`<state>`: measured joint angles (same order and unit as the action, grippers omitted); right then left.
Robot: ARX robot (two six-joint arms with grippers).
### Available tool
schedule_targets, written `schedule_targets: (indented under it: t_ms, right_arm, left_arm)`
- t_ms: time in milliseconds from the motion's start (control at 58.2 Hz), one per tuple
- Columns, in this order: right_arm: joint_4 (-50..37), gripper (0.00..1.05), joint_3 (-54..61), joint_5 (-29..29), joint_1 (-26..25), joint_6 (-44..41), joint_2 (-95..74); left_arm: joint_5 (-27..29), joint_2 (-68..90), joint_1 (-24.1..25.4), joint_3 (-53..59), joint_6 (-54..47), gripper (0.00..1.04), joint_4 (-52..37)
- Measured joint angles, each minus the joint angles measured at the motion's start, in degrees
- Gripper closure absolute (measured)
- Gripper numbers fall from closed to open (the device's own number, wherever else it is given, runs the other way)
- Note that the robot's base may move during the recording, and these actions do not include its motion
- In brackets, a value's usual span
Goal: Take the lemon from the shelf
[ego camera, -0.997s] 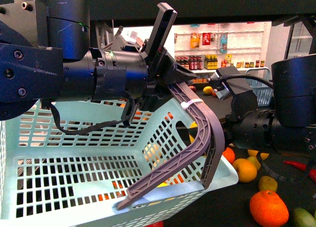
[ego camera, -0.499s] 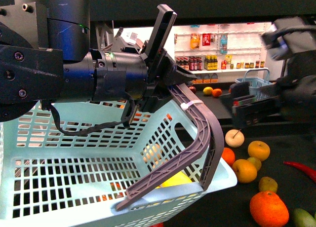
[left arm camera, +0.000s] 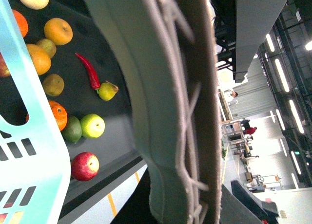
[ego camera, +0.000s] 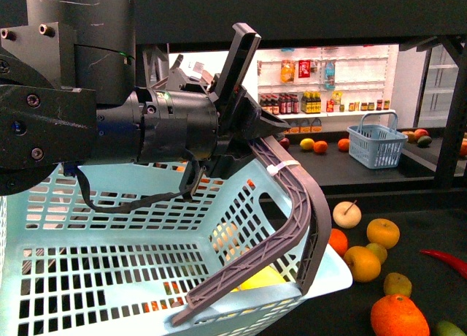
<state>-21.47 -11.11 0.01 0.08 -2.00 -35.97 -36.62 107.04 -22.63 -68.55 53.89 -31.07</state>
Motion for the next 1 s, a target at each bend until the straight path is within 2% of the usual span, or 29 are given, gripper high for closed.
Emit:
schedule_targets:
  t_ms: [17, 120, 206, 447, 929, 997]
  right_arm:
    - [2.3, 0.33, 1.8, 0.0, 0.0, 0.3, 3.9]
    - [10.1, 0.48, 7.2, -0.1, 0.0, 0.9, 16.4]
    - [20.3, 0.64, 10.3, -0.2, 0.0, 1.1, 30.2]
    - [21.3, 1.02, 10.3, 0.0, 0.0, 1.2, 35.5]
    - [21.4, 1.02, 10.3, 0.0, 0.0, 1.2, 35.6]
    - [21.4, 0.85, 10.3, 0.0, 0.0, 1.2, 35.6]
  left_arm:
    - [0.0, 0.0, 0.0, 0.0, 0.0, 0.96, 0.0]
    - [0.1, 0.0, 0.0, 0.0, 0.0, 0.96, 0.0]
    - [0.0, 0.0, 0.0, 0.0, 0.0, 0.96, 0.0]
    - [0.0, 0.0, 0.0, 0.0, 0.2, 0.96, 0.0]
    - [0.0, 0.0, 0.0, 0.0, 0.2, 0.96, 0.0]
    - [0.0, 0.0, 0.0, 0.0, 0.2, 0.96, 0.0]
